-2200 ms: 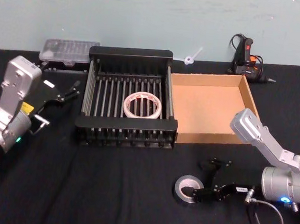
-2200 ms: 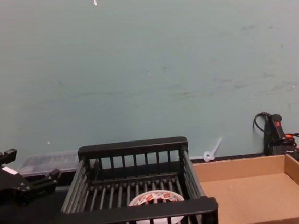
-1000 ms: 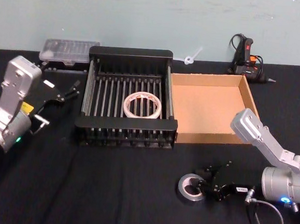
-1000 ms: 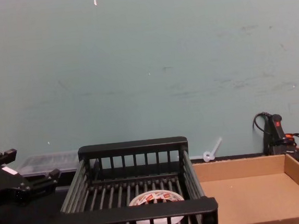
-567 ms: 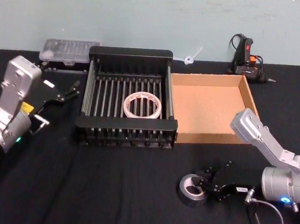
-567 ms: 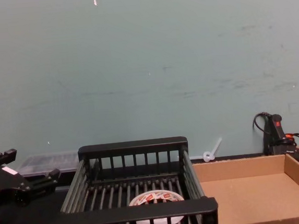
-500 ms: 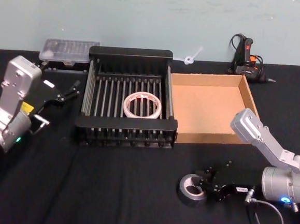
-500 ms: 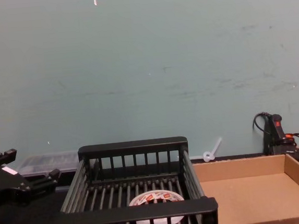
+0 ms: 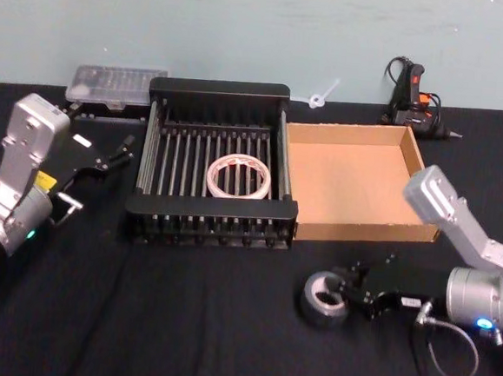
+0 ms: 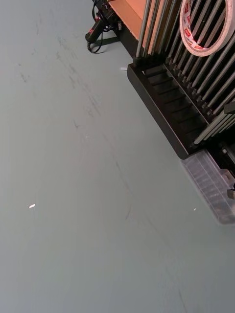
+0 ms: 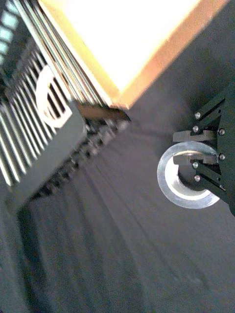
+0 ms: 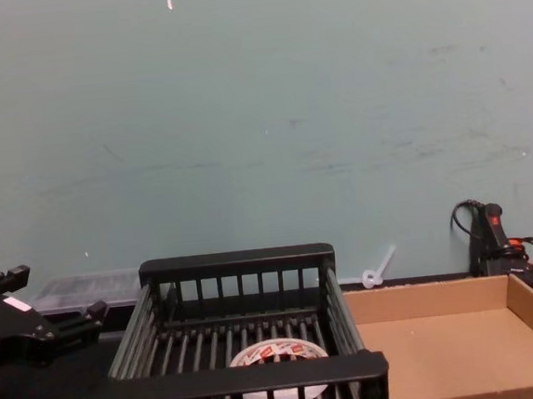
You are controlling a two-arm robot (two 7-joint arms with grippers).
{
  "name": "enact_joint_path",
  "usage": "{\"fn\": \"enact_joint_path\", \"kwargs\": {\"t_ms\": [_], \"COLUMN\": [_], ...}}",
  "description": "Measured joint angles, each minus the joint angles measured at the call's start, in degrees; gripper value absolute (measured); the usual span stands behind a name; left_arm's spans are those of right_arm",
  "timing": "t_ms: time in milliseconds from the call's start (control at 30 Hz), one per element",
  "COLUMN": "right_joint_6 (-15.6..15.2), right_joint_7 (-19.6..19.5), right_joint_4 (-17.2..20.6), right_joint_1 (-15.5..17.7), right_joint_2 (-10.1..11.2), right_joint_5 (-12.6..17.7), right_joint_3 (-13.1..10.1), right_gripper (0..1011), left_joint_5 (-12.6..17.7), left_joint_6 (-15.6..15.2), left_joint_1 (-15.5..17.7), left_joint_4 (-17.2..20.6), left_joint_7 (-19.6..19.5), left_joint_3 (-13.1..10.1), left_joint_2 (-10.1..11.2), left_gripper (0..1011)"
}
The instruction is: Pick up the white tape and place it into the black box , Pick up the silver tape and place it into the brown box.
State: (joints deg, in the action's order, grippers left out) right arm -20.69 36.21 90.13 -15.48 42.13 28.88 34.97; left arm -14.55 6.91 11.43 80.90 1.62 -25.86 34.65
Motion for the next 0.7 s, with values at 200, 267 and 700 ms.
{"fn": "enact_joint_path", "kwargs": {"t_ms": [200, 267, 700], "right_joint_6": [1.31, 1.68, 3.41], "right_joint_7": [-2.89, -3.46, -6.62], "right_joint_4": [-0.98, -1.39, -9.53], "right_joint_1": [-0.52, -0.89, -6.83], "right_joint_2": [-1.00, -1.32, -6.91], "right_joint_5": [0.58, 0.52, -1.42], "right_joint_3": [-2.40, -2.88, -5.51], "right_gripper": [161, 161, 161], "left_joint_5": [0.00, 0.00, 0.00], "left_joint_6": [0.00, 0.00, 0.00], "left_joint_1": [0.00, 0.00, 0.00], "left_joint_4": [0.00, 0.00, 0.00], "left_joint_7": [0.00, 0.00, 0.00], "left_joint_3": [0.00, 0.00, 0.00], "left_joint_2": [0.00, 0.00, 0.00], "left_gripper": [1001, 1001, 1001]}}
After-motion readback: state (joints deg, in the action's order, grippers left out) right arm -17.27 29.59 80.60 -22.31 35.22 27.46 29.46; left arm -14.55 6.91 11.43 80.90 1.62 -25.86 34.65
